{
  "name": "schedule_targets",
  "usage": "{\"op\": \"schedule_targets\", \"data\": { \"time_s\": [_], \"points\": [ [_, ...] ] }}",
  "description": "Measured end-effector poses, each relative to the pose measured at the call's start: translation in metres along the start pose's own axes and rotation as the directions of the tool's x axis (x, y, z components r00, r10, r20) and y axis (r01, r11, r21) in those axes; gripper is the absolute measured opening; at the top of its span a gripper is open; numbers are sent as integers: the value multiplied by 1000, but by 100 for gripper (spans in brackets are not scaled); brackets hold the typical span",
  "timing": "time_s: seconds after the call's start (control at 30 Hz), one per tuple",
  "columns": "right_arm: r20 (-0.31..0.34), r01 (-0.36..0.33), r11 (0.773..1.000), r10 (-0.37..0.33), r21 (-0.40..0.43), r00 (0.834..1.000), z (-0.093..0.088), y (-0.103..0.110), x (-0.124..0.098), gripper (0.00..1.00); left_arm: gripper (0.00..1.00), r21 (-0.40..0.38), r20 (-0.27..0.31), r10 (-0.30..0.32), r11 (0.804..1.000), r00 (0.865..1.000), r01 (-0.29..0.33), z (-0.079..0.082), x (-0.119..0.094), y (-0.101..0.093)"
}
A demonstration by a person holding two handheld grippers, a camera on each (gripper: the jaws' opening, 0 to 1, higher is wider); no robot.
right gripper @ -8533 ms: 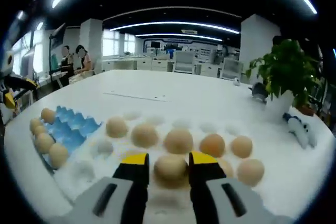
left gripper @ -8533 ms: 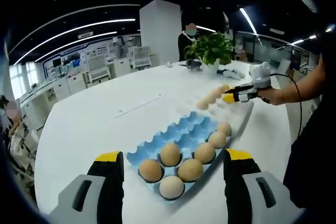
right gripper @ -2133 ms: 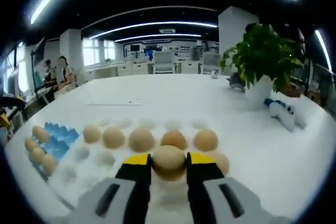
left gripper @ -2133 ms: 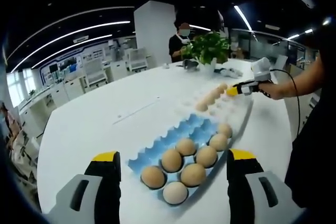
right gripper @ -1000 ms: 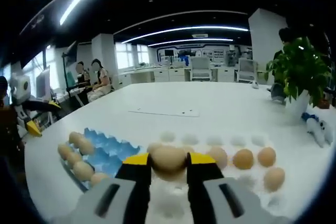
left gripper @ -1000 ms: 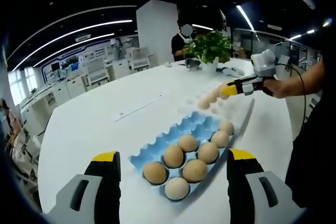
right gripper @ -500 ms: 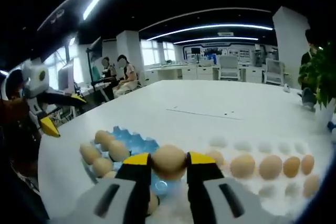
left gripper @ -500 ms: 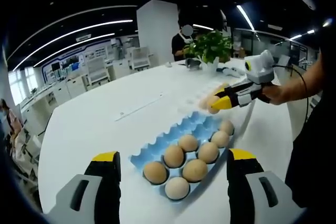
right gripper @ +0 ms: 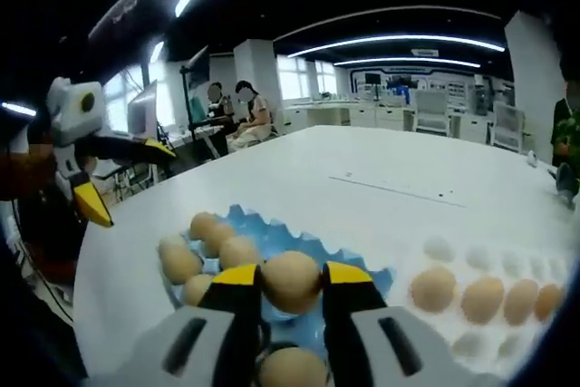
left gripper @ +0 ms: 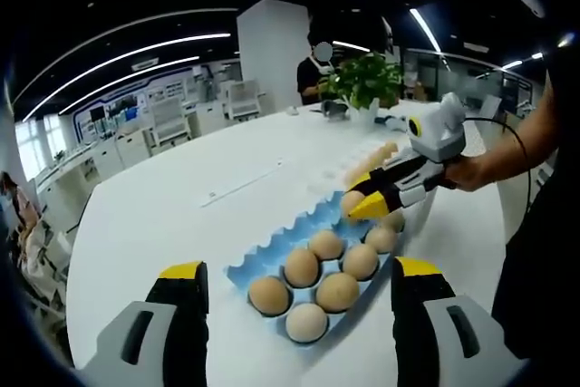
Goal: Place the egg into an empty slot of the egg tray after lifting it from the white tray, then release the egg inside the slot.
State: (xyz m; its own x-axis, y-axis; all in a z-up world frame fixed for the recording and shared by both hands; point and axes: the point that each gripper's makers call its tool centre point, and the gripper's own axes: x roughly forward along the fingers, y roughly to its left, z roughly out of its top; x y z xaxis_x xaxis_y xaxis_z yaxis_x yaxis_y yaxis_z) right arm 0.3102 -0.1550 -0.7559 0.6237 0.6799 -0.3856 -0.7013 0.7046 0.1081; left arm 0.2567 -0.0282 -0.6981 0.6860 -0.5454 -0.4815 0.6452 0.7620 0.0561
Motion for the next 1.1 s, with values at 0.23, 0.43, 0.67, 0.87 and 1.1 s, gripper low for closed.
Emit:
{"op": "schedule_targets", "data": {
  "time_s": [0.23,0.43,0.67,0.87,1.1],
  "points": [
    [-15,-16,1000,16,3,1000,-3,1,4,26,83,0,-4,5,1000,1000,-5,-1,-1,2],
    [-40,-35,999,35,-4,999,-10,6,9,26,82,1,-1,1,1000,1000,-1,0,0,1],
    [-41,-50,997,52,66,998,-11,4,13,26,82,1,-3,0,1000,1000,0,0,0,2],
    [-39,-66,996,68,63,997,-12,5,13,26,82,5,-2,-1,1000,1000,1,0,1,2],
    [-28,-84,996,85,28,996,-12,8,12,27,82,9,-7,-2,1000,1000,2,0,2,1]
  ]
}}
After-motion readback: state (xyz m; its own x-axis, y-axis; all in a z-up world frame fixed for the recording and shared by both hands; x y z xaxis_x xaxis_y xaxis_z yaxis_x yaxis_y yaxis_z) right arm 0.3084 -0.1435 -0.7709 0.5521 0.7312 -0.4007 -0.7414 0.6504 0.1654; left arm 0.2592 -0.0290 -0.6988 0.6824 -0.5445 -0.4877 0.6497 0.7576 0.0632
